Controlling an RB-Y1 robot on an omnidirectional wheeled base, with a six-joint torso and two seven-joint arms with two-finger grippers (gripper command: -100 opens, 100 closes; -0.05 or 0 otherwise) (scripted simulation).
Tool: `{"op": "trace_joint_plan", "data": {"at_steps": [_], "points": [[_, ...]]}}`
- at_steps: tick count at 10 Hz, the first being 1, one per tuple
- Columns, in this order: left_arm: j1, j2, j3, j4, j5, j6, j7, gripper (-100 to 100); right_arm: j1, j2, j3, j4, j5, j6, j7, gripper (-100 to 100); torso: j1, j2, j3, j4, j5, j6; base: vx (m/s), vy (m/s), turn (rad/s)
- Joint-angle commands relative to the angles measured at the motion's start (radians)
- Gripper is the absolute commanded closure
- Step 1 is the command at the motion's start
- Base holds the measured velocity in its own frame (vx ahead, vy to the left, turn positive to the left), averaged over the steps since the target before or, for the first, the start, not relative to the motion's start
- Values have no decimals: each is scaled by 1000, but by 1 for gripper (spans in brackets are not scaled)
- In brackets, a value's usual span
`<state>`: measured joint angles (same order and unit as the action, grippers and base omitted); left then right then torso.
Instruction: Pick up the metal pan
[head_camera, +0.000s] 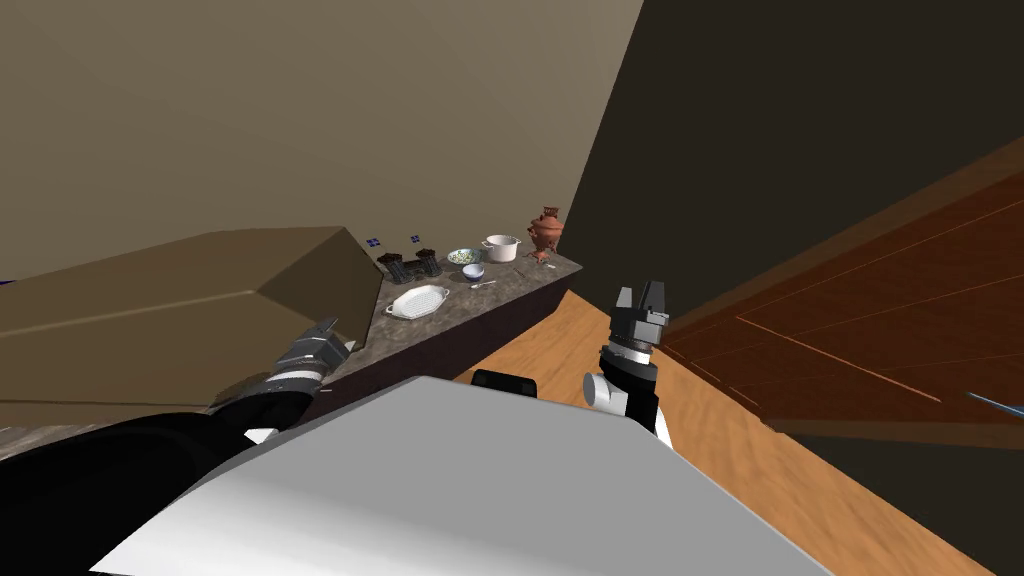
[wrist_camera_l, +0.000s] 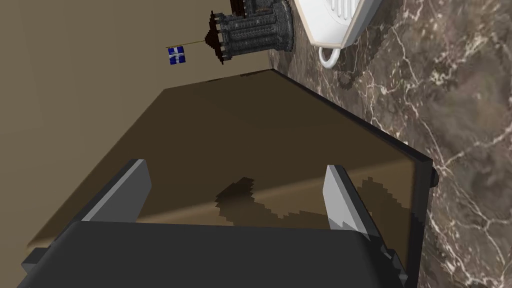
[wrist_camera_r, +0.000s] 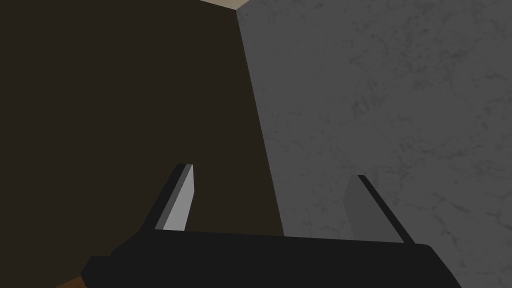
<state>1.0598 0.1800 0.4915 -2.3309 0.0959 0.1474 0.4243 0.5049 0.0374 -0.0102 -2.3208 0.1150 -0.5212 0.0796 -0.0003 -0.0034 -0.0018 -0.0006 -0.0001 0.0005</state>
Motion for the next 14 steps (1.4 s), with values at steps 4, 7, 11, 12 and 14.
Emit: {"op": "trace_joint_plan", "data": {"at_steps": [4,7,11,12,14], "points": [[115,-10,59,7,92,100,51,-100,0,0,0,0,0,0,0,0,0,-2,-1,0,0,0,72,-9,-250],[188,-15,89,21,176,163,78,-100,0,0,0,0,0,0,0,0,0,-4,-2,-1,0,0,112,1,-344],[246,-28,98,39,257,209,92,-100,0,0,0,0,0,0,0,0,0,-2,-1,-1,0,0,82,11,-222],[261,-34,97,45,281,222,95,-100,0,0,0,0,0,0,0,0,1,-3,-2,-1,0,0,107,11,-261],[287,-52,88,60,326,244,99,-100,0,0,0,0,0,0,0,0,0,-4,-3,-1,0,-1,111,22,-185]]}}
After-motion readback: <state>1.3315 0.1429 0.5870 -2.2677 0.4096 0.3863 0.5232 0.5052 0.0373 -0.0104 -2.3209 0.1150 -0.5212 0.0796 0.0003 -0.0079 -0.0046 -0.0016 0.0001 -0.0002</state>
